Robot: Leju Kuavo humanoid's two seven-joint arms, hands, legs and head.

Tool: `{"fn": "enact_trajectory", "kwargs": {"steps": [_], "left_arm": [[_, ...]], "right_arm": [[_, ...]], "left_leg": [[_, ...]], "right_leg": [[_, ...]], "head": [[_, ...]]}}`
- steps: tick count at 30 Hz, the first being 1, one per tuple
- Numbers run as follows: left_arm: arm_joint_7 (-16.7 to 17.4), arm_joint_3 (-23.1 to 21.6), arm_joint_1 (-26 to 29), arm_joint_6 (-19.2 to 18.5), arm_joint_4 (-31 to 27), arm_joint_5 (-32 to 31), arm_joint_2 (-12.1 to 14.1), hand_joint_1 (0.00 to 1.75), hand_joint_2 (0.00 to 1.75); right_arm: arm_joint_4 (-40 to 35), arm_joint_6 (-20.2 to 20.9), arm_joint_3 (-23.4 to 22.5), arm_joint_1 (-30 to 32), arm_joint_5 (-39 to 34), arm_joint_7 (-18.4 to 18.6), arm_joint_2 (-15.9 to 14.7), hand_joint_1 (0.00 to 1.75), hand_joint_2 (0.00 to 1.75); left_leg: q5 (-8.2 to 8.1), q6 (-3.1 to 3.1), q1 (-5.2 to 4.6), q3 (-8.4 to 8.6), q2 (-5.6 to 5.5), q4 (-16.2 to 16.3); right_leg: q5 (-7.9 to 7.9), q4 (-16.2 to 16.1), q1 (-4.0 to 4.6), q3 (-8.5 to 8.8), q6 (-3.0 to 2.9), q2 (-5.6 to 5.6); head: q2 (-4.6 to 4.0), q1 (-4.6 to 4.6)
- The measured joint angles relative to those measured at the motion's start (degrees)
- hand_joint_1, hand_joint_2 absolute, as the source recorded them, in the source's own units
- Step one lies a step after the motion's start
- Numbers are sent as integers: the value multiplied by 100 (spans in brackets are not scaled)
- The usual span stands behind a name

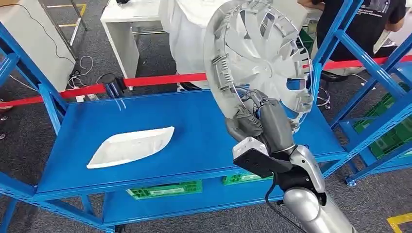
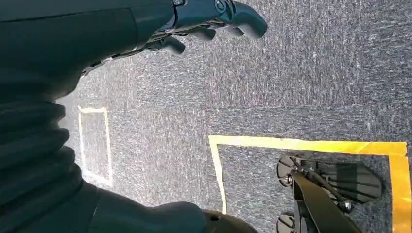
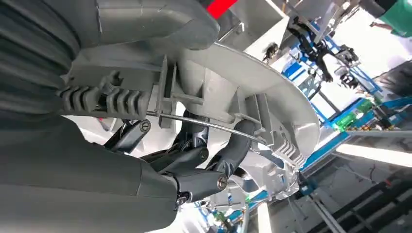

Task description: Take the parts from the cabinet and place them on the table.

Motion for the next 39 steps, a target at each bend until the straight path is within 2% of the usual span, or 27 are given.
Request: {"fn": "enact_trajectory", "kwargs": {"steps": [2, 3, 4, 5, 7, 8, 9, 13, 15, 17, 18, 19, 20, 22, 23, 24, 25, 28, 29, 30, 32, 33, 34, 35, 37, 38, 39], "left_arm": [[6, 2, 0, 0, -2, 2, -2, 0, 175], [9, 4, 1, 2, -4, 4, -2, 0, 175], [9, 9, 1, 2, -4, 11, -2, 0, 175], [9, 11, 0, 7, -4, 13, -4, 0, 175], [9, 20, -1, 9, -4, 13, -13, 0, 175], [9, 24, -4, 9, -9, 13, -15, 0, 175], [9, 28, -14, 13, -20, 13, -18, 0, 175], [15, 46, -3, 20, -24, 39, -11, 0, 175], [20, 79, -10, 20, -24, 44, -9, 0, 175], [26, 90, -19, 22, -26, 48, -9, 0, 175], [31, 94, -23, 31, -24, 50, -9, 0, 175], [33, 96, -24, 37, -24, 59, -11, 0, 175], [33, 105, -25, 44, -26, 72, -11, 0, 175], [33, 131, -36, 72, -26, 107, -9, 0, 175], [31, 133, -48, 81, -28, 111, -9, 0, 175], [31, 133, -68, 85, -35, 111, -2, 0, 175], [24, 136, -74, 94, -37, 111, -2, 0, 175], [39, 146, -63, 103, -35, 116, -4, 0, 175], [72, 155, -68, 103, -33, 124, -22, 0, 175], [87, 166, -70, 107, -35, 133, -22, 0, 175], [116, 175, -68, 114, -35, 133, -28, 0, 175], [118, 177, -65, 114, -35, 131, -35, 0, 175], [118, 177, -66, 114, -35, 131, -39, 0, 175], [118, 177, -66, 114, -35, 131, -44, 0, 175], [116, 177, -62, 114, -33, 127, -55, 0, 175], [116, 177, -63, 111, -33, 109, -59, 0, 175], [107, 177, -63, 111, -35, 103, -59, 0, 175]], "right_arm": [[0, 31, -2, -19, -2, -2, 0, 175, 175], [0, 57, -2, -20, -4, -11, 2, 175, 175], [0, 66, -2, -21, -9, -15, 2, 175, 175], [0, 66, -2, -23, -18, -22, 2, 175, 175], [0, 66, -2, -50, -20, -41, 7, 175, 175], [0, 66, -2, -79, -20, -55, 9, 175, 175], [2, 66, -2, -82, -18, -65, 24, 175, 175], [9, 66, 2, -106, -17, -87, 77, 175, 175], [20, 72, 9, -148, -17, -103, 107, 175, 175], [26, 77, 9, -170, -18, -105, 122, 175, 175], [39, 92, 11, -180, -22, -111, 131, 175, 175], [57, 109, 11, -192, -44, -118, 136, 175, 175], [74, 131, 15, -209, -66, -122, 140, 175, 175], [87, 173, 22, -228, -85, -120, 160, 175, 175], [90, 175, 26, -239, -85, -120, 181, 175, 175], [90, 175, 26, -255, -83, -118, 203, 175, 175], [98, 177, 28, -278, -83, -113, 210, 175, 175], [111, 184, 42, -312, -77, -122, 249, 175, 175], [124, 192, 42, -306, -79, -140, 249, 175, 175], [136, 206, 42, -322, -96, -164, 249, 175, 175], [177, 251, 42, -334, -201, -251, 243, 175, 175], [199, 273, 42, -336, -252, -289, 236, 175, 175], [223, 273, 42, -336, -286, -304, 221, 175, 175], [249, 273, 42, -339, -323, -310, 206, 175, 175], [289, 271, 42, -363, -374, -321, 181, 175, 175], [302, 271, 42, -388, -408, -328, 158, 175, 175], [308, 265, 42, -419, -439, -330, 129, 175, 175]], "left_leg": [[11, 5, -3, -45, 16, 18], [23, -5, -3, -81, 17, 40], [30, -16, -1, -110, 17, 62], [38, -30, 5, -142, 15, 89], [46, -63, 24, -206, 8, 170], [53, -97, 22, -241, 8, 203], [76, -146, 1, -270, -11, 211], [182, -317, 3, -325, -47, 190], [-324, -398, 34, -492, 0, 595], [-863, -459, 63, -742, 26, 1443], [-995, -476, 68, -824, 34, 1796], [-969, -479, 72, -794, 40, 1930], [-814, -471, 73, -627, 47, 1783], [-434, -414, 67, 3, 48, 880], [-386, -366, 59, 372, 47, 350], [-566, -330, 20, 611, 48, -57], [-477, -328, 6, 557, 44, -4], [-350, -201, -2, 457, 43, -98], [-261, -162, 30, 435, 86, -131], [-205, -115, 38, 375, 79, -135], [-81, -81, 34, 198, 90, -111], [-21, -78, 30, 101, 93, -88], [23, -80, 30, 16, 95, -61], [72, -89, 32, -96, 96, -19], [146, -121, 47, -304, 95, 90], [173, -144, 52, -380, 90, 151], [203, -186, 27, -462, 81, 208]], "right_leg": [[-441, 874, 0, -347, 14, 0], [-540, 1227, 1, -479, 19, 0], [-468, 1236, -5, -454, 20, -2], [-278, 972, -11, -294, 14, -6], [176, -88, -20, 311, 6, -7], [51, -430, -16, 474, -14, -5], [190, -363, 35, 431, -63, 20], [265, -418, 11, 325, -259, -7], [363, -419, 0, 221, -348, -26], [452, -416, 7, 101, -350, -39], [500, -413, 11, 37, -347, -48], [550, -410, 14, -28, -342, -57], [598, -409, 17, -88, -337, -62], [685, -409, 28, -184, -309, -62], [727, -409, 32, -215, -294, -62], [766, -407, 51, -246, -255, -71], [815, -440, 30, -229, -219, -82], [965, -508, 32, -235, -98, -85], [824, -430, 7, -289, -85, -57], [534, -241, 23, -372, -80, -54], [-141, 583, 11, -601, -48, -47], [-307, 998, 17, -690, -34, -44], [-301, 1208, 18, -700, -24, -44], [-139, 1216, 17, -596, -21, -44], [281, 582, 14, -69, -28, -46], [324, 137, 14, 264, -33, -47], [29, -345, 36, 556, -56, -44]], "head": [[0, -2], [0, 0], [0, 0], [0, 0], [0, 0], [0, 0], [0, -2], [0, 0], [0, -29], [0, -35], [0, -35], [0, -37], [0, -35], [0, -37], [0, -35], [0, -35], [0, -17], [0, -44], [0, -48], [0, -22], [0, -4], [0, -4], [0, -4], [0, -4], [0, -2], [0, -2], [0, 0]]}}
